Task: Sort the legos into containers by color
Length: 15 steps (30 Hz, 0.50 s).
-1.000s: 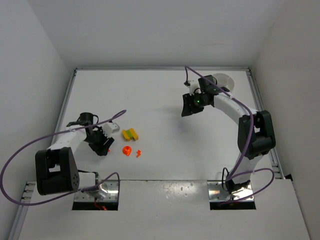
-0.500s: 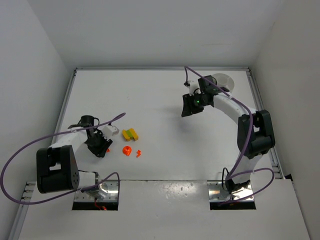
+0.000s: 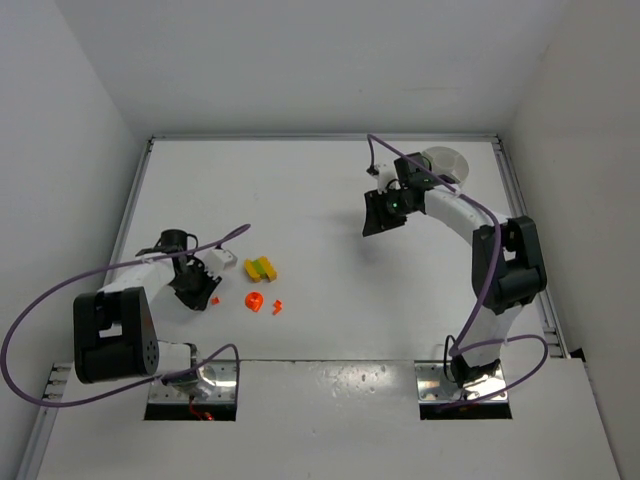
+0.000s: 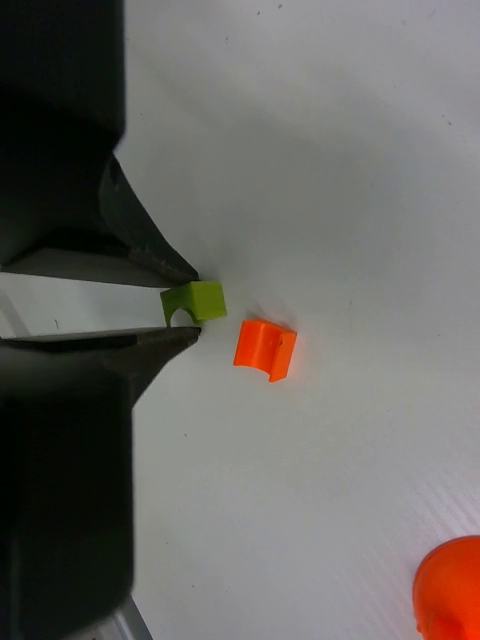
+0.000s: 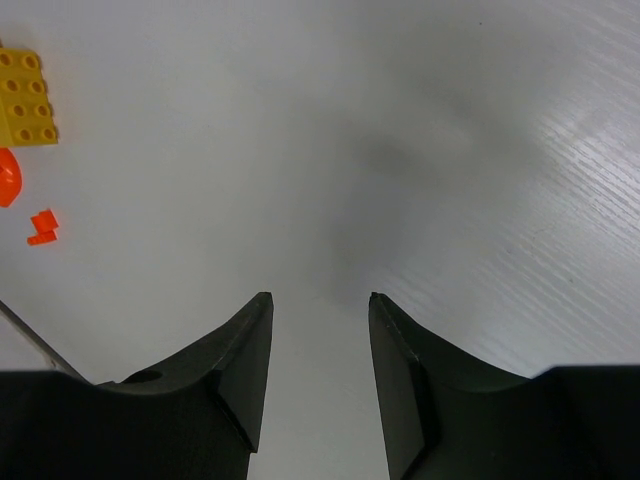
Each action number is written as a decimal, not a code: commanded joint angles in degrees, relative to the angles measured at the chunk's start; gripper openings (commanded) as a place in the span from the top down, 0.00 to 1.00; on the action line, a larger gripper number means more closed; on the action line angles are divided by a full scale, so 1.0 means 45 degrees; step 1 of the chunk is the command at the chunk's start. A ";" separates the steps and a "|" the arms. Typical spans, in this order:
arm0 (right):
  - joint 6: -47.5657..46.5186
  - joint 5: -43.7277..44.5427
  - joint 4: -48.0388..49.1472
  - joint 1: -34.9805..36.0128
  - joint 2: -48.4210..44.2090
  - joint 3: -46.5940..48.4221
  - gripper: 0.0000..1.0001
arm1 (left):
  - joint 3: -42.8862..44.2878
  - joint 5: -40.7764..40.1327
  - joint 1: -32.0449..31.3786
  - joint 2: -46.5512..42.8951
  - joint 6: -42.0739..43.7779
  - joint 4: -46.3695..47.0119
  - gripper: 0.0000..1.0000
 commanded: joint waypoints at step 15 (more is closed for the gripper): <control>0.2351 -0.8533 0.0782 0.0079 0.1701 0.0740 0.57 | 0.2625 0.4852 -0.0840 -0.1849 -0.0915 -0.0619 1.00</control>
